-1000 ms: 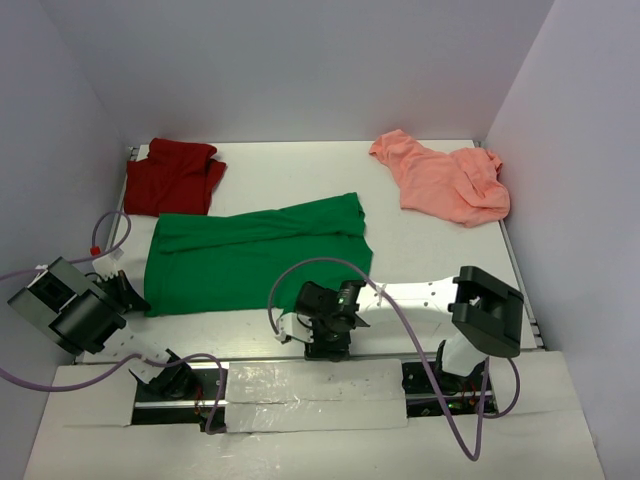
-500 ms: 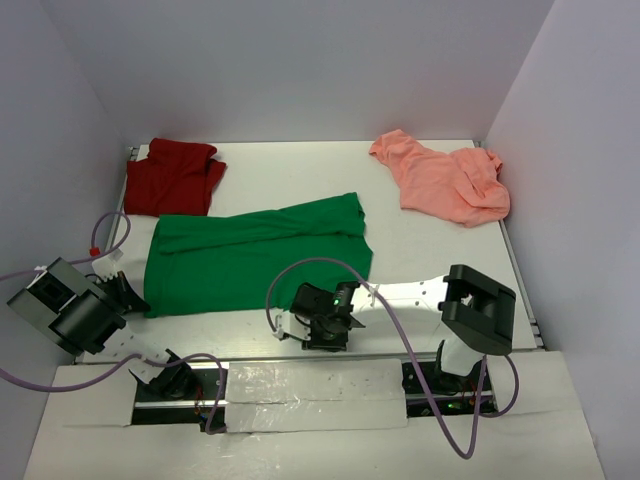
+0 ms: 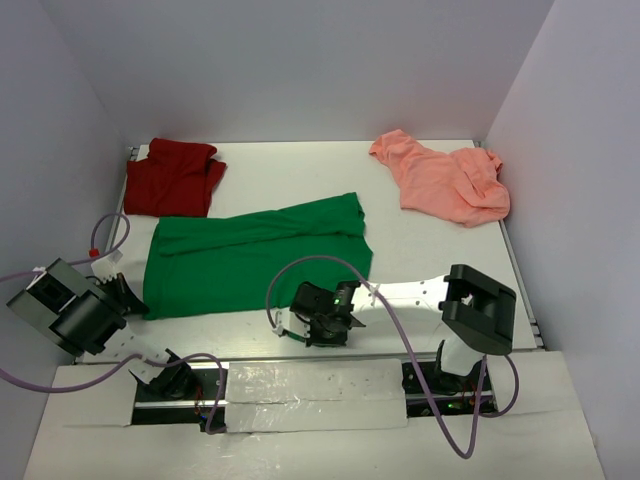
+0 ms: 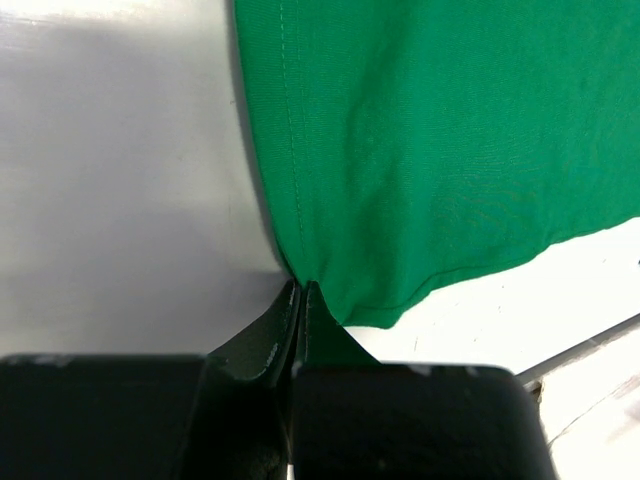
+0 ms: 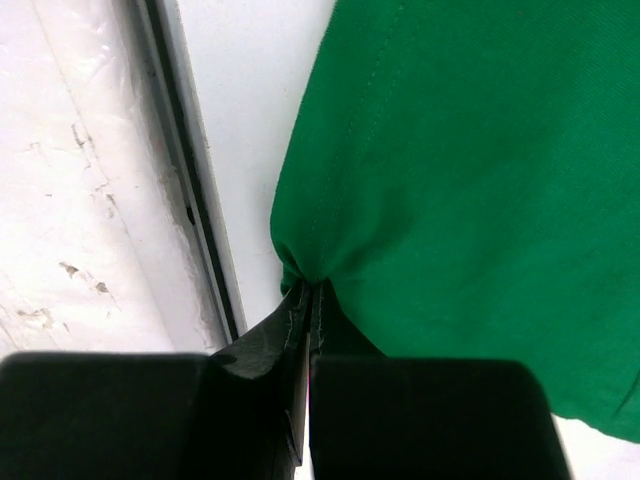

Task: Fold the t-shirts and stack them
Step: Fold the tshirt

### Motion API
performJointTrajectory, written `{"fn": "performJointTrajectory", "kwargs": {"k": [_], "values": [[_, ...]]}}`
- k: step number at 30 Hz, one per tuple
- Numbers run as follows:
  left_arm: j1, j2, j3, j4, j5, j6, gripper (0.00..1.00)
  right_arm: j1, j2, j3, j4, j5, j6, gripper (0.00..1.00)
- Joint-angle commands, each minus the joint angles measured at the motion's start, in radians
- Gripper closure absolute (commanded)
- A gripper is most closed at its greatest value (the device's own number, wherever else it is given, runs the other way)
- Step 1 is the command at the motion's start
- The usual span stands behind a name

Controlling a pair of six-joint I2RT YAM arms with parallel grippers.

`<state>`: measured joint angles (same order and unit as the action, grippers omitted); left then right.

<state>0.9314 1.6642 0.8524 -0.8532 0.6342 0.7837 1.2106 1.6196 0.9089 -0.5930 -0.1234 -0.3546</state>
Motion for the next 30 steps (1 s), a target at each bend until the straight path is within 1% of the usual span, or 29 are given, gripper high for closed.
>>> {"fn": "performJointTrajectory", "kwargs": {"k": [1,8,15,16,21,26,30], "values": [[0.015,-0.05,0.039,-0.05,0.002,0.057,1.0,-0.014,-0.062,0.001,-0.001,0.044,0.028,1.0],[0.018,-0.104,0.125,-0.138,0.041,0.063,1.0,-0.117,-0.173,0.024,-0.004,0.1,0.009,1.0],[0.015,-0.096,0.223,-0.193,0.082,0.045,1.0,-0.267,-0.214,0.045,0.051,0.122,-0.029,1.0],[0.015,-0.092,0.237,-0.193,0.088,0.04,1.0,-0.282,-0.21,0.056,0.059,0.143,-0.043,1.0],[-0.005,-0.052,0.335,-0.192,0.143,-0.014,1.0,-0.373,-0.156,0.111,0.11,0.14,-0.072,1.0],[-0.071,-0.026,0.411,-0.176,0.173,-0.055,1.0,-0.457,-0.06,0.241,0.136,0.143,-0.109,1.0],[-0.135,-0.006,0.448,-0.146,0.186,-0.121,1.0,-0.497,0.029,0.353,0.134,0.137,-0.124,1.0]]}}
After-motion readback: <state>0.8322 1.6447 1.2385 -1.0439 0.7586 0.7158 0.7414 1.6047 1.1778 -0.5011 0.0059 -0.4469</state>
